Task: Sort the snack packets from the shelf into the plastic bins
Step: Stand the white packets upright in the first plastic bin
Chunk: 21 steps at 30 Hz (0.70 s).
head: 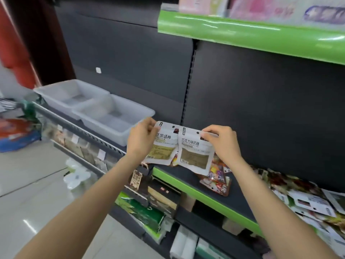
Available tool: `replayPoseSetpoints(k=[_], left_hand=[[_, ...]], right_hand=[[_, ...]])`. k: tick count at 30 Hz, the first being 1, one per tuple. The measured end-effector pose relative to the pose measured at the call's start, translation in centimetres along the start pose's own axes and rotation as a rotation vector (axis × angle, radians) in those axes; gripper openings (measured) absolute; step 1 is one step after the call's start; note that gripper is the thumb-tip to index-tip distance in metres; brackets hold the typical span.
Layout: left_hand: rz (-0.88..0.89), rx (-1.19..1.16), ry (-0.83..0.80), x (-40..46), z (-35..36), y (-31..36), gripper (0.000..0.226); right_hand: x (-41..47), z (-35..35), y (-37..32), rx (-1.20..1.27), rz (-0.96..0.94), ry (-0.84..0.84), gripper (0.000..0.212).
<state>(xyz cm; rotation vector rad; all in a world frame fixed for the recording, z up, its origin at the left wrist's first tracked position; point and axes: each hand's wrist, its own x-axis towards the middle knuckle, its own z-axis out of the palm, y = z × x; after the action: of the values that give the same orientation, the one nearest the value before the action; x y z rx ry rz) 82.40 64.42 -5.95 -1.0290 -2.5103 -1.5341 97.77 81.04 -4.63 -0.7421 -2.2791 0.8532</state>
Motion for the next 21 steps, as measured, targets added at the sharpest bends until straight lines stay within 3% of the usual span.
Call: replayPoseSetpoints(k=[12, 17, 21], left_hand=[[-0.126, 0.139, 0.239, 9.6, -15.5, -14.4, 0.015], [-0.200, 0.100, 0.267, 16.6, -19.5, -20.4, 0.002], [-0.234, 0.085, 0.290, 21.9, -22.6, -24.7, 0.005]], right_hand=[[11.0, 21.3, -13.2, 0.101, -0.164, -0.141, 0.008], [17.4, 29.1, -16.8, 0.137, -0.191, -0.169, 0.009], [22.6, 34.2, -19.7, 0.157, -0.189, -0.192, 0.010]])
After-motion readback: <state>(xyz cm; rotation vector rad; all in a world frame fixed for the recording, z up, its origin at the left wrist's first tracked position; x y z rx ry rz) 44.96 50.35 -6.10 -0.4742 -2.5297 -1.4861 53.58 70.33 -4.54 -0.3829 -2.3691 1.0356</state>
